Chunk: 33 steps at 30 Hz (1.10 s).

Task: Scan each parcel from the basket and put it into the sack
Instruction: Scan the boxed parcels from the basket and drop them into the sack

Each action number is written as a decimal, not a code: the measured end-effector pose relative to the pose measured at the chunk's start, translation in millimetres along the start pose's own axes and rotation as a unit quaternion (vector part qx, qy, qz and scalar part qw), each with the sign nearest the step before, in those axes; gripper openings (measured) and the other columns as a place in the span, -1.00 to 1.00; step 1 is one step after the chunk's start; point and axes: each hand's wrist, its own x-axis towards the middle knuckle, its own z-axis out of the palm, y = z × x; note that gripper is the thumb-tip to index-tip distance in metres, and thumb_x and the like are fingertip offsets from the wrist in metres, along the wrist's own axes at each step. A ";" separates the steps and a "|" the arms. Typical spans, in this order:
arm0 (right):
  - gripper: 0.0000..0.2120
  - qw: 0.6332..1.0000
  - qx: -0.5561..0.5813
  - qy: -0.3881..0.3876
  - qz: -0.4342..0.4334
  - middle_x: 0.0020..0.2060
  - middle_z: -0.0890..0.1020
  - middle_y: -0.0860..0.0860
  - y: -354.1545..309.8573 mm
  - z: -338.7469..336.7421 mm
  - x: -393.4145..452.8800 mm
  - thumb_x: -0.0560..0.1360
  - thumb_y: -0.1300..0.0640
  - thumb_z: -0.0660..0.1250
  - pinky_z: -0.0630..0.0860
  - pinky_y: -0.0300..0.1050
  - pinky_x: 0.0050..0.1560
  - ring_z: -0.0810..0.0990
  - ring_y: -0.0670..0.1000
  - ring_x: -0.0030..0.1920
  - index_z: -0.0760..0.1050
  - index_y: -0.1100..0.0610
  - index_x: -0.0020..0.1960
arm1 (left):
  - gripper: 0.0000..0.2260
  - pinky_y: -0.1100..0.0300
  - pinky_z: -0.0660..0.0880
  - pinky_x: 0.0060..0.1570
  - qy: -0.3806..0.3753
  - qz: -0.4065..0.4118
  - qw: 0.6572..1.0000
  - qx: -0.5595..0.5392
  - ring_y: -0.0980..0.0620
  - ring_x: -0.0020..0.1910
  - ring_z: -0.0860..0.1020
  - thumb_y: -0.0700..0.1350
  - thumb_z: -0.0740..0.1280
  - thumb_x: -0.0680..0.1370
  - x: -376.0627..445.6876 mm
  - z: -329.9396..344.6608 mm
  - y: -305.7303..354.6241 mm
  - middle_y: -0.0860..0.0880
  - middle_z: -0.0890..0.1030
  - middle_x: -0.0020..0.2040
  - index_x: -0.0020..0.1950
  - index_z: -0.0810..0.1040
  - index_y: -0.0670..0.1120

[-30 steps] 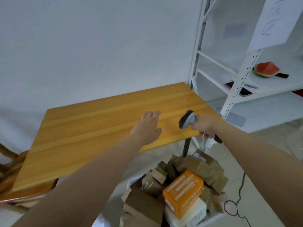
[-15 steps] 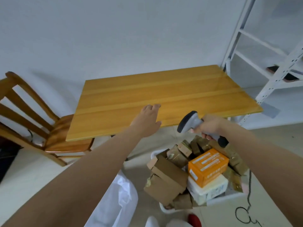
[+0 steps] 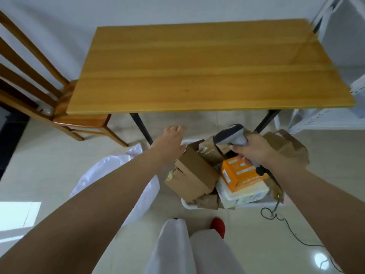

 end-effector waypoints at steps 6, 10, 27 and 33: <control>-0.75 0.999 -0.018 -0.026 -0.028 -0.34 0.63 0.22 36.1 11.3 23.6 0.55 0.07 0.37 0.50 -0.09 -0.38 0.52 0.06 -0.48 0.53 0.22 -0.21 | -0.45 -0.03 0.30 0.41 0.000 -0.028 1.000 0.003 -0.12 0.47 0.25 -0.03 0.31 0.60 11.1 56.2 18.8 -0.12 0.34 0.45 0.52 0.19 -0.07; -0.69 0.999 -0.016 -0.036 -0.033 -0.31 0.66 0.25 50.7 24.7 36.3 0.53 0.01 0.39 0.65 0.15 -0.20 0.65 0.26 -0.31 0.57 0.28 -0.15 | -0.45 -0.06 0.24 0.45 0.012 -0.033 0.999 0.008 -0.11 0.50 0.22 -0.01 0.31 0.59 19.2 82.1 21.7 -0.12 0.32 0.47 0.53 0.20 -0.06; -0.72 0.999 0.002 -0.010 -0.031 -0.40 0.63 0.15 105.8 111.7 109.3 0.55 0.03 0.37 0.54 -0.10 -0.41 0.56 0.03 -0.52 0.48 0.25 -0.14 | -0.45 -0.01 0.43 0.28 0.081 -0.026 0.996 0.001 -0.11 0.36 0.42 0.20 0.23 0.60 79.5 186.9 -39.1 -0.08 0.36 0.46 0.51 0.27 -0.03; -0.74 0.995 -0.002 0.038 -0.096 -0.36 0.65 0.15 120.7 133.4 116.0 0.55 0.02 0.37 0.49 -0.15 -0.47 0.52 -0.02 -0.57 0.48 0.22 -0.10 | -0.29 0.01 0.48 0.16 0.042 -0.164 0.982 -0.089 -0.18 0.25 0.48 0.36 0.18 0.54 93.7 211.5 -58.7 -0.18 0.43 0.38 0.46 0.32 -0.16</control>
